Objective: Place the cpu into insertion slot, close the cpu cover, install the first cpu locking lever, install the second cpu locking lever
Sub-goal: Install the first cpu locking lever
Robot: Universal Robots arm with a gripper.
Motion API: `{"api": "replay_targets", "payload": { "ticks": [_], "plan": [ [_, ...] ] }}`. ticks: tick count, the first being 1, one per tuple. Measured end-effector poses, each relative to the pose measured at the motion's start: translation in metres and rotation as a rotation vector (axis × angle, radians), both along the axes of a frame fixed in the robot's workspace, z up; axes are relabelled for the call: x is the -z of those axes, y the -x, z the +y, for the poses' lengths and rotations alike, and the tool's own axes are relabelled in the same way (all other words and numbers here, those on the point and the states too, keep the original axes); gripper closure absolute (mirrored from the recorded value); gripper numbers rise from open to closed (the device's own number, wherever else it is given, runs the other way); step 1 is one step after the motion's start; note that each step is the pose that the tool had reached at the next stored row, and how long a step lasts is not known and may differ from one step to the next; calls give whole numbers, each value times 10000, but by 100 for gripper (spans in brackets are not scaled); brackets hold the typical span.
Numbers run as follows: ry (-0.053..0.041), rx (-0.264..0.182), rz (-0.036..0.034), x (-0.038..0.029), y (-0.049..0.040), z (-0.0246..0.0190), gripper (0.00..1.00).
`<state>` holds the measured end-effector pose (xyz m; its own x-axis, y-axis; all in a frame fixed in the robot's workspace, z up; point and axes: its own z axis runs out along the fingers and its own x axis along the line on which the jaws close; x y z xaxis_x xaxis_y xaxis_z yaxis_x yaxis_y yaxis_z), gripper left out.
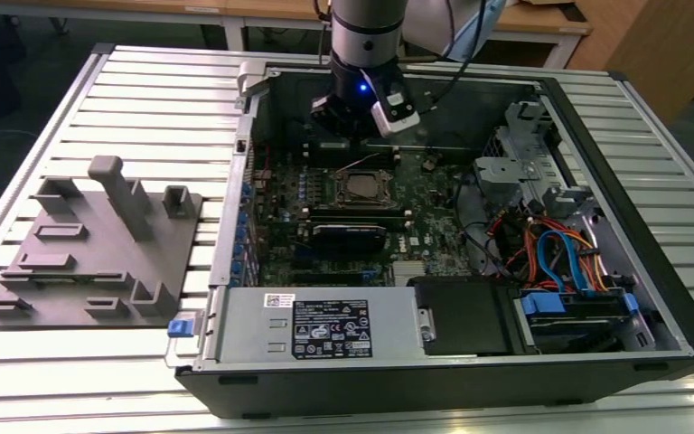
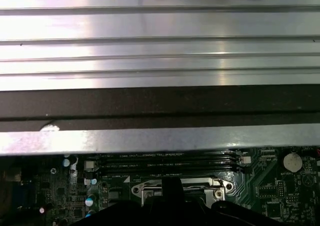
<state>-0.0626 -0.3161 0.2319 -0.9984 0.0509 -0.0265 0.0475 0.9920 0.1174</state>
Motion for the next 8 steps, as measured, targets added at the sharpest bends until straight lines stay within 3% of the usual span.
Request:
{"api": "replay_targets", "payload": {
  "ticks": [8],
  "plan": [
    [-1, 15, 0, 47, -16, 0, 90]
  ]
}}
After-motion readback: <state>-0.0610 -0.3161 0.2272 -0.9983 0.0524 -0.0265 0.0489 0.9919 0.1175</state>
